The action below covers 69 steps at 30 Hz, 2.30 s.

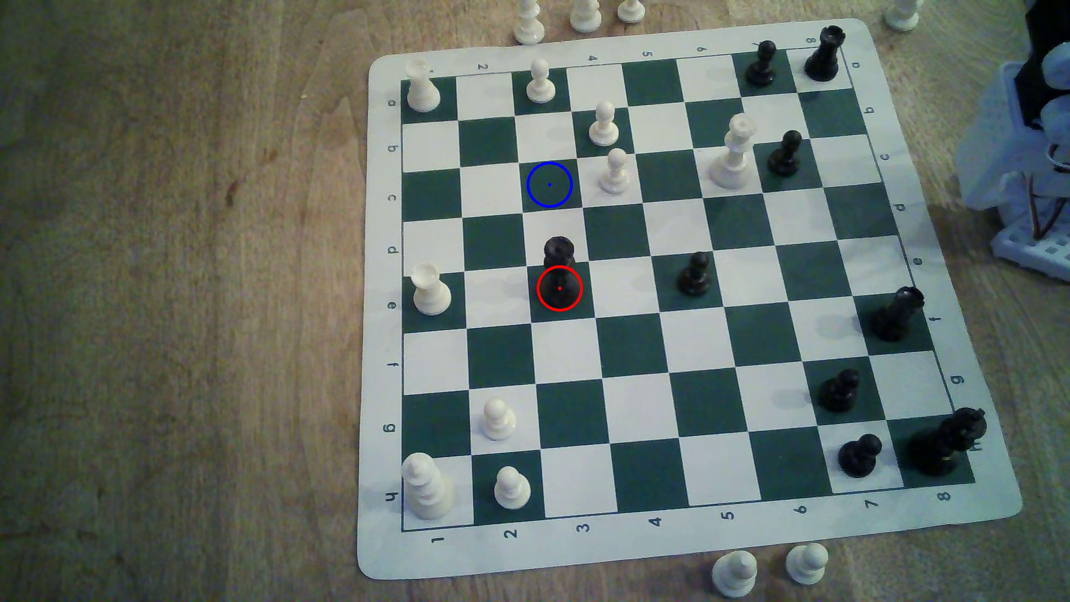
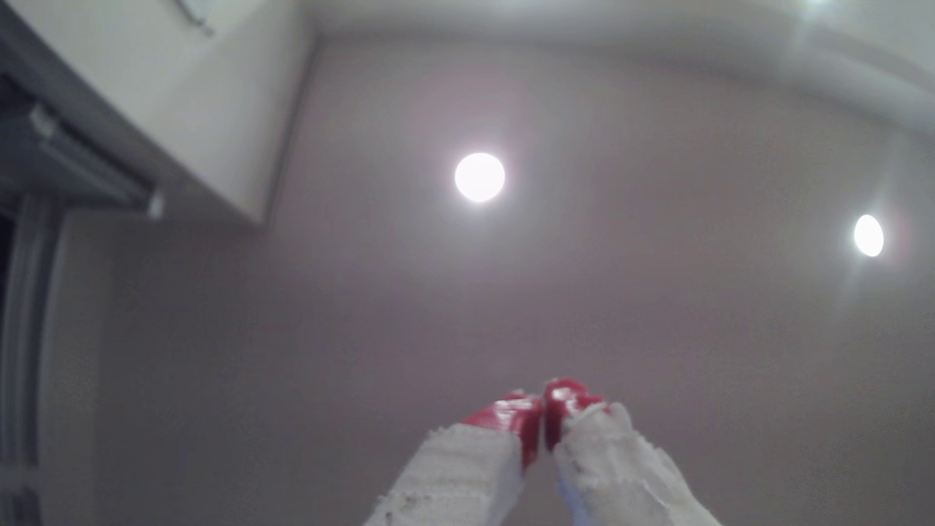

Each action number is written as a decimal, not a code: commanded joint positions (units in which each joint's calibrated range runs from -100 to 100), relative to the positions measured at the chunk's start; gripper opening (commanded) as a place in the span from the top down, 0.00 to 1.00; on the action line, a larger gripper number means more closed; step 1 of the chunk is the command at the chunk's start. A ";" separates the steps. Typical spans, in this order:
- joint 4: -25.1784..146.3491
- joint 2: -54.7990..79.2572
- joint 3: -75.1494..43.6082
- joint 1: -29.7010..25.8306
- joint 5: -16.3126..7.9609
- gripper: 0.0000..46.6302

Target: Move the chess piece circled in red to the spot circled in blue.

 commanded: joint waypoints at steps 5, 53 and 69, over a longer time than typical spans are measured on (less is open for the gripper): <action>-0.07 -0.45 0.81 -0.40 0.20 1.00; 111.56 10.08 -16.78 -7.36 0.59 0.88; 130.48 51.59 -45.70 -17.68 -3.03 0.44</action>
